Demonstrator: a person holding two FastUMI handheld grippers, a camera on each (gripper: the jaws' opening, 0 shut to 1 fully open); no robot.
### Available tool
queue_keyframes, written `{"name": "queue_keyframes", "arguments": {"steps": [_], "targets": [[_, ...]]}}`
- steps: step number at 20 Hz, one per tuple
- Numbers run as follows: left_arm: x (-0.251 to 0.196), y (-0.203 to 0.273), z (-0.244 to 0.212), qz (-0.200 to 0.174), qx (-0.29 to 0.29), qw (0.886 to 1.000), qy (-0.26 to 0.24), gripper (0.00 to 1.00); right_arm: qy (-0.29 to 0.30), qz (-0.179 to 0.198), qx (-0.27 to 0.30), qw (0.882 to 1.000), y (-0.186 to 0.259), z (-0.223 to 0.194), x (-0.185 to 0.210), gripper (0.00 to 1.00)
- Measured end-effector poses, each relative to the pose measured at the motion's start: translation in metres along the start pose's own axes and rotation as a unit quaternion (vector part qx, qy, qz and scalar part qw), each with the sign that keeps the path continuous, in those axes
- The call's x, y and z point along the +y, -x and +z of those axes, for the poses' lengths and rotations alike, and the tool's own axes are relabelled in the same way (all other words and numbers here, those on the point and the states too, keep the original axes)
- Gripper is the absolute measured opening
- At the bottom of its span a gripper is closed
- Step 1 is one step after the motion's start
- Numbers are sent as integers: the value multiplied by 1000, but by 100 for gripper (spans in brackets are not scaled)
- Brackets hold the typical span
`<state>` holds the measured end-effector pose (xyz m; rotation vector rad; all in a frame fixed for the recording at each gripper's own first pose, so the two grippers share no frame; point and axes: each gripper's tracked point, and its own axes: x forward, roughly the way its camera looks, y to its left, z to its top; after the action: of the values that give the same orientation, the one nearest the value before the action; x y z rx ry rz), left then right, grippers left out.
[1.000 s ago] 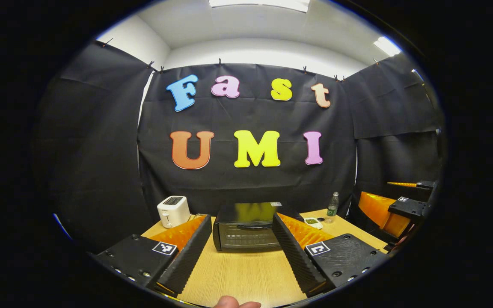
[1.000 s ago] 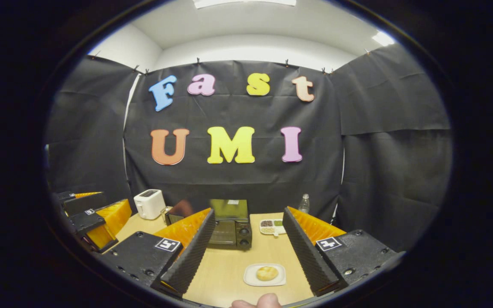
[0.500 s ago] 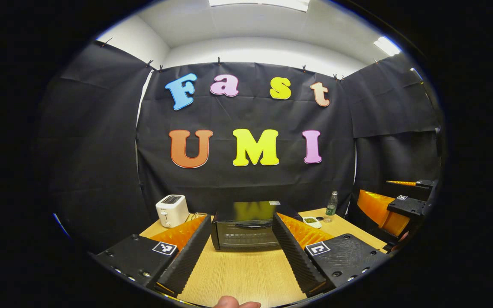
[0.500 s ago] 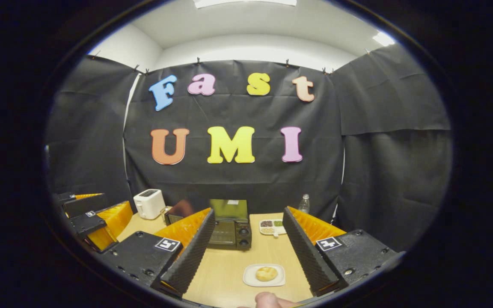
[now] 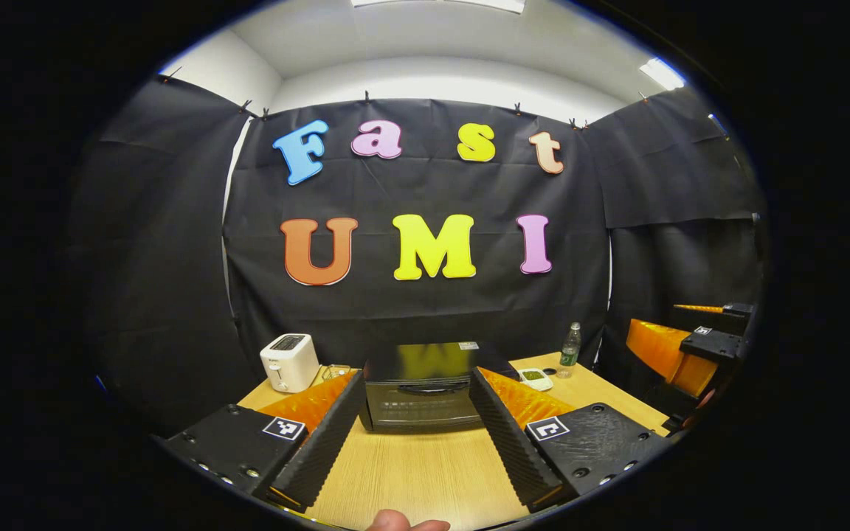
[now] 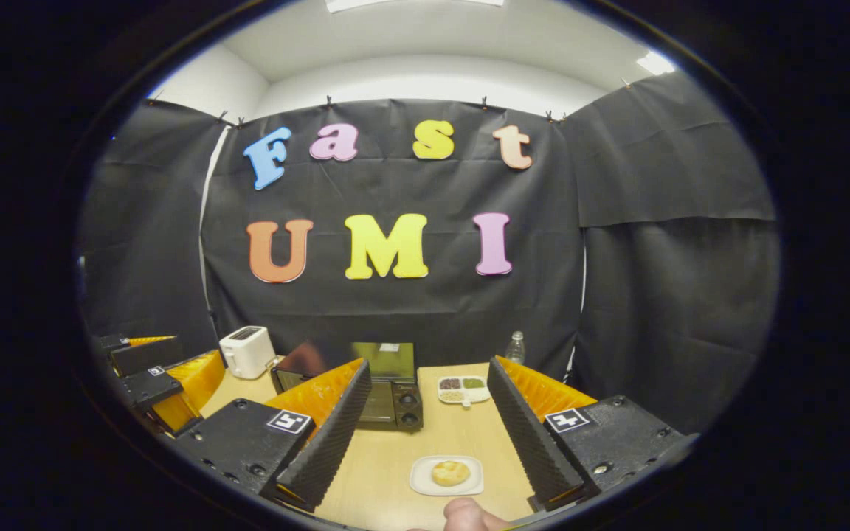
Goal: Open the electric oven with the left hand, put the food in, and close the electric oven.
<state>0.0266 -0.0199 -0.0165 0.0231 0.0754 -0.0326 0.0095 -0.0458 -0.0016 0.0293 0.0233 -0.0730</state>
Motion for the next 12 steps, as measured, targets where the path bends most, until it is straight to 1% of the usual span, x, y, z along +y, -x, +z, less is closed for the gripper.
{"name": "queue_keyframes", "arguments": {"steps": [3,6,10,12], "targets": [[-10,-23,-12,-8,15,1000,6,93,4,-12,0,1000,-6,1,-19,98],[-20,-54,-18,-14,22,1000,7,93,12,-35,4,999,-12,1,-48,97],[-29,-103,-29,-18,30,999,-2,94,11,-61,12,998,-28,-1,-83,98],[-28,-131,-36,-14,37,999,-1,94,11,-69,18,997,-38,-4,-96,99]]}}
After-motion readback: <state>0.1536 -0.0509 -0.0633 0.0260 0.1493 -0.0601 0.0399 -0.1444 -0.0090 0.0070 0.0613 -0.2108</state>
